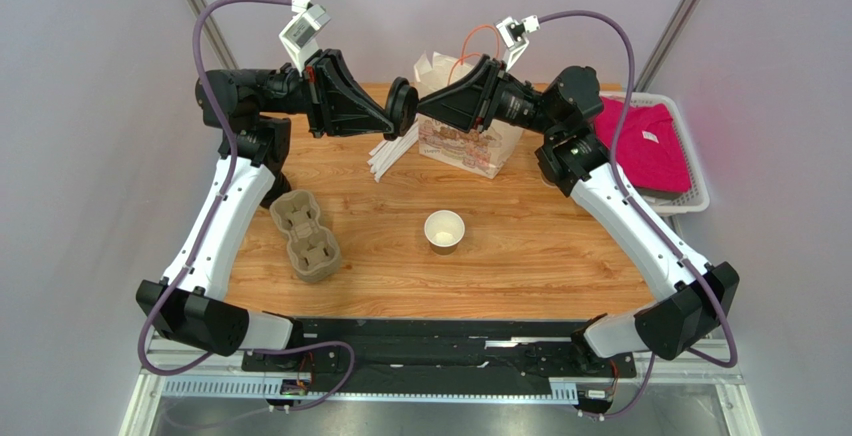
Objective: Pack the takeout coffee
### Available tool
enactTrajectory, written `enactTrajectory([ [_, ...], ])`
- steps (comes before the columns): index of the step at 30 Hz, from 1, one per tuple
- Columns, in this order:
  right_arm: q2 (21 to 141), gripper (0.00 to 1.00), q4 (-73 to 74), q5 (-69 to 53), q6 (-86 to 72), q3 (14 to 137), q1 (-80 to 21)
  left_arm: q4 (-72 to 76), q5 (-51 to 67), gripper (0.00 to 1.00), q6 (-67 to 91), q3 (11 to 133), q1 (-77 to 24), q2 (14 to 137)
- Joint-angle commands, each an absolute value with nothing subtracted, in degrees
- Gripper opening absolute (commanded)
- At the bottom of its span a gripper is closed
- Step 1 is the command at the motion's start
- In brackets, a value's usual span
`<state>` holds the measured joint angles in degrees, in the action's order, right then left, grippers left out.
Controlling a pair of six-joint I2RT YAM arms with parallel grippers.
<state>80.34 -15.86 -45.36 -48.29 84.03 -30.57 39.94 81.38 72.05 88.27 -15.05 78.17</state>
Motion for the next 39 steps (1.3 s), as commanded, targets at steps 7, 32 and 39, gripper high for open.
enactTrajectory([
  [7, 81.12, 0.34, -22.32, -46.58, -51.76, 83.5, -30.67, 44.03, 81.04, 0.0, 73.12, 89.3, -15.64, 76.82],
  [32, 82.09, 0.23, -26.19, -47.9, -56.69, 84.2, -30.85, 44.82, 80.07, 0.0, 73.13, 88.59, -16.0, 75.94],
  [39, 81.48, 0.0, -25.05, -47.64, -56.6, 85.08, -30.85, 43.51, 79.89, 0.02, 71.99, 87.81, -16.17, 75.5],
])
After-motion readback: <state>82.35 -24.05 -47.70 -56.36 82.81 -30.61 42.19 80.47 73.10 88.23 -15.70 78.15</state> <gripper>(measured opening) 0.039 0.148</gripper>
